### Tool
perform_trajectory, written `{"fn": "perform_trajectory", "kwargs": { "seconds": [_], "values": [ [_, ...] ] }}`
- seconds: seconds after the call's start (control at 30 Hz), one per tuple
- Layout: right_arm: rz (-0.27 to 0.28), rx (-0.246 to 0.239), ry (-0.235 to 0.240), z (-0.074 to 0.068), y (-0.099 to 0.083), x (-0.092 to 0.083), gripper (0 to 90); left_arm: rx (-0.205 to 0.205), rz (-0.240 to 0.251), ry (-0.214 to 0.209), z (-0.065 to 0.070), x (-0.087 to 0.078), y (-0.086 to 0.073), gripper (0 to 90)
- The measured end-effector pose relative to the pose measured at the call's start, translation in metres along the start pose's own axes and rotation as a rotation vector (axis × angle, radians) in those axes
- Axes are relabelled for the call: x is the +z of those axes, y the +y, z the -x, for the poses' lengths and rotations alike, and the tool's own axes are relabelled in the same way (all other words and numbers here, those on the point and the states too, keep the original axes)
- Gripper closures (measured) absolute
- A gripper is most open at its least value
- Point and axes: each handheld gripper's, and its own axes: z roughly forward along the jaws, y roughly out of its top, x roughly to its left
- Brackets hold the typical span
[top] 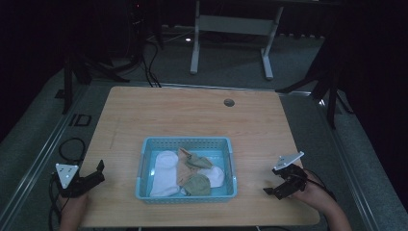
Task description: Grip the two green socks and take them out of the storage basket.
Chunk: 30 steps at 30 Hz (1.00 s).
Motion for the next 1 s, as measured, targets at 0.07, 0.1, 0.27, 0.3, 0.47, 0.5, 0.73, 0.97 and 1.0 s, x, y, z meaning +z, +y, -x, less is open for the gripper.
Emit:
{"fn": "perform_trajectory", "kwargs": {
  "seconds": [0.07, 0.1, 0.27, 0.3, 0.47, 0.5, 0.73, 0.97, 1.0],
  "values": [
    [-0.009, -0.013, 0.004, 0.0, 0.005, -0.003, 13.0, 0.0, -0.001, 0.0, 0.0, 0.0, 0.0, 0.4],
    [-0.009, -0.013, 0.004, 0.0, 0.005, -0.003, 13.0, 0.0, 0.0, 0.0, 0.0, 0.0, 0.0, 0.4],
    [-0.01, -0.019, 0.014, -0.001, 0.017, -0.009, 12.8, -0.003, -0.002, 0.0, 0.0, 0.0, 0.0, 0.4],
    [-0.01, -0.019, 0.014, -0.001, 0.017, -0.009, 12.8, -0.004, -0.002, -0.002, 0.0, 0.001, 0.0, 0.4],
    [0.006, -0.04, 0.014, -0.001, 0.029, -0.017, 13.2, 0.004, 0.0, -0.001, 0.0, 0.0, 0.0, 0.4],
    [0.007, -0.041, 0.012, -0.002, 0.031, -0.019, 13.2, 0.003, 0.002, -0.003, 0.0, 0.0, 0.0, 0.4],
    [0.033, -0.052, 0.01, -0.004, 0.053, -0.03, 13.9, 0.006, 0.002, -0.002, 0.0, 0.0, 0.0, 0.3],
    [0.043, -0.074, 0.006, -0.006, 0.07, -0.035, 13.9, 0.006, 0.002, -0.003, 0.0, 0.0, 0.0, 0.4],
    [0.046, -0.077, 0.008, -0.007, 0.072, -0.036, 13.9, 0.006, 0.003, -0.003, 0.0, 0.0, 0.0, 0.4]
  ]
}}
